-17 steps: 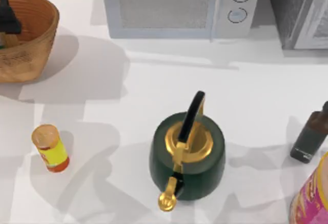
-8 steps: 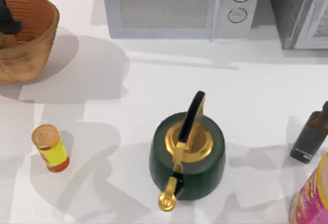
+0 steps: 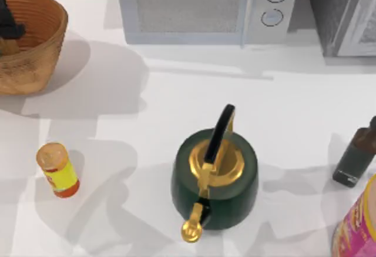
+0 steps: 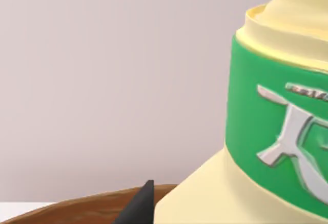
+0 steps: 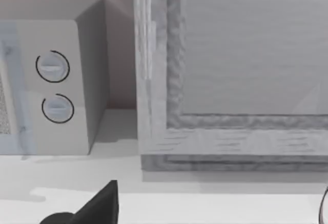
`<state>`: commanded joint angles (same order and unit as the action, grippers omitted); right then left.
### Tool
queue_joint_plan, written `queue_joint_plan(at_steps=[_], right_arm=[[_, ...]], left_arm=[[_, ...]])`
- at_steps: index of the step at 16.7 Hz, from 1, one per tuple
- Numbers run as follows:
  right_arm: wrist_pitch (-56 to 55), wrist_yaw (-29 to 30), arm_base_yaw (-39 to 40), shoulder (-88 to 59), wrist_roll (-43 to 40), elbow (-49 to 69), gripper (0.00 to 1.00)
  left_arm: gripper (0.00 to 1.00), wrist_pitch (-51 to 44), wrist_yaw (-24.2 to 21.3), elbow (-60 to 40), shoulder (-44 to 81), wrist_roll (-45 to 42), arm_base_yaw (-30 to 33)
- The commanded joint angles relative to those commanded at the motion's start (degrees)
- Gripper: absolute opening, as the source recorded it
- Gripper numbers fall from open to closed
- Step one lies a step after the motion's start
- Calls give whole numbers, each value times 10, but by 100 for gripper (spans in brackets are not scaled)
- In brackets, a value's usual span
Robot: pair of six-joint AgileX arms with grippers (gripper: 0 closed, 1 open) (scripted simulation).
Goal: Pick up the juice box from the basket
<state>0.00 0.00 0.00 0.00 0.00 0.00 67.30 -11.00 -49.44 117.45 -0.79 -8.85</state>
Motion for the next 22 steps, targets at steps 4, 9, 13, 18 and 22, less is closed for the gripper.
queue_joint_plan(at_steps=[4,9,13,18,22], right_arm=[[0,0,0,0,0,0,100],[0,0,0,0,0,0,100],[0,0,0,0,0,0,100],[0,0,0,0,0,0,100],[0,0,0,0,0,0,100]], left_arm=[[0,-20,0,-3,-21,0,-4],[0,-125,2,-49,-84,-1,-3],[0,-236,3,-98,-149,-2,-2],[0,-340,3,-144,-208,-3,-2],[0,-353,4,-150,-215,-2,-3]])
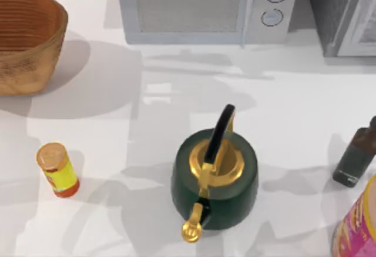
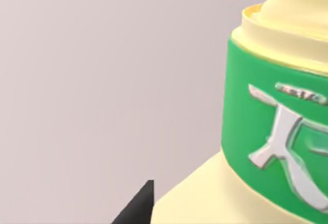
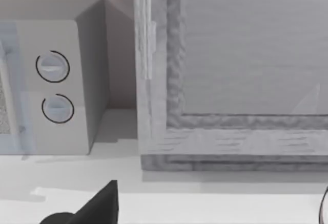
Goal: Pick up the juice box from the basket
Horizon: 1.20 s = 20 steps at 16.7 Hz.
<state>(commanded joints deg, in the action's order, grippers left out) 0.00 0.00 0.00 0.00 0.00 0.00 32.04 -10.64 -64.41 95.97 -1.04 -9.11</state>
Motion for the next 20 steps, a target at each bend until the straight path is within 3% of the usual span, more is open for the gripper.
queue_joint_plan(at_steps=[4,8,20], right_arm=[[0,0,0,0,0,0,100],[0,0,0,0,0,0,100],[0,0,0,0,0,0,100]], left_arm=[[0,-2,1,7,-3,0,0],[0,-35,11,66,-82,4,7],[0,-221,72,443,-675,5,62]])
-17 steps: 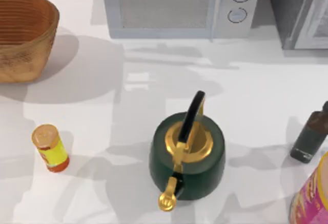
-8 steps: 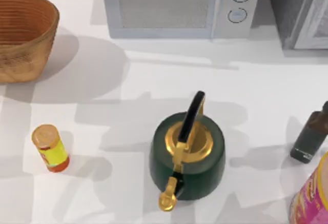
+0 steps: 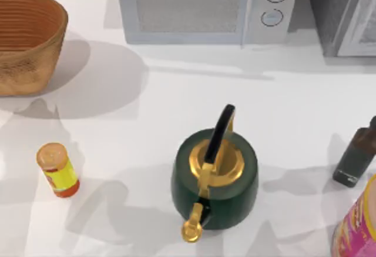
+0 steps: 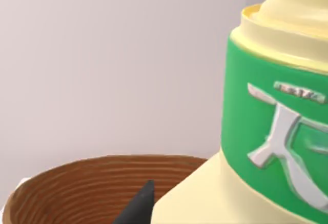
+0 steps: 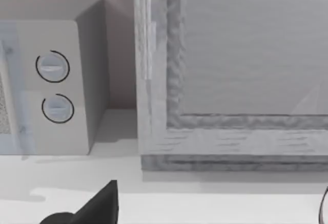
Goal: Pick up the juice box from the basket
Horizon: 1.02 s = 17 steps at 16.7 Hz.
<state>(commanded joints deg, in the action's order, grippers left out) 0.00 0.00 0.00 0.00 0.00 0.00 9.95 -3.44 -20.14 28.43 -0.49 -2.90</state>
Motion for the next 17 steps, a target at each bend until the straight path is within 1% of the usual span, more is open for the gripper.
queue_joint_plan(at_steps=[4,7,10,15,17], right_arm=[[0,0,0,0,0,0,100],[0,0,0,0,0,0,100],[0,0,0,0,0,0,100],[0,0,0,0,0,0,100],[0,0,0,0,0,0,100]], left_arm=[[0,-61,21,123,-175,2,18],[0,-90,31,181,-257,4,26],[0,-99,34,201,-284,5,29],[0,-98,35,201,-281,4,28],[0,-83,53,200,-263,2,36]])
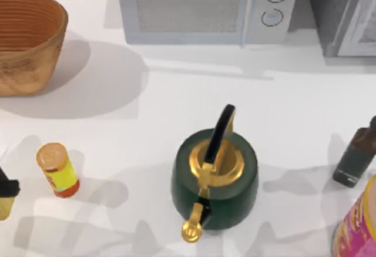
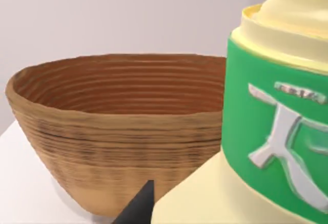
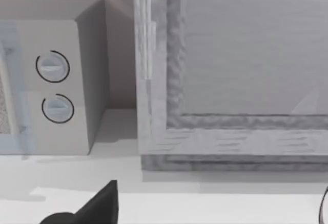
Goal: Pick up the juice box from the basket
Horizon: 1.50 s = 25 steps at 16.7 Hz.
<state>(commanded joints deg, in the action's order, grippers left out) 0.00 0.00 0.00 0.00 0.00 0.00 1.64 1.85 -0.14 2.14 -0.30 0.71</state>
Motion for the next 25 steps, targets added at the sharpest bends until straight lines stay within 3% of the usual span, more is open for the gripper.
queue_joint_plan(at_steps=[2,5,14,18,22,25], right_arm=[[0,0,0,0,0,0,100],[0,0,0,0,0,0,100],[0,0,0,0,0,0,100],[0,0,0,0,0,0,100],[0,0,0,0,0,0,100],[0,0,0,0,0,0,100]], left_arm=[[0,38,42,-5,41,-6,19],[0,129,141,-23,133,-20,65],[0,492,546,-101,503,-85,244],[0,624,695,-127,638,-108,312],[0,701,779,-142,717,-120,352],[0,712,791,-144,729,-122,358]])
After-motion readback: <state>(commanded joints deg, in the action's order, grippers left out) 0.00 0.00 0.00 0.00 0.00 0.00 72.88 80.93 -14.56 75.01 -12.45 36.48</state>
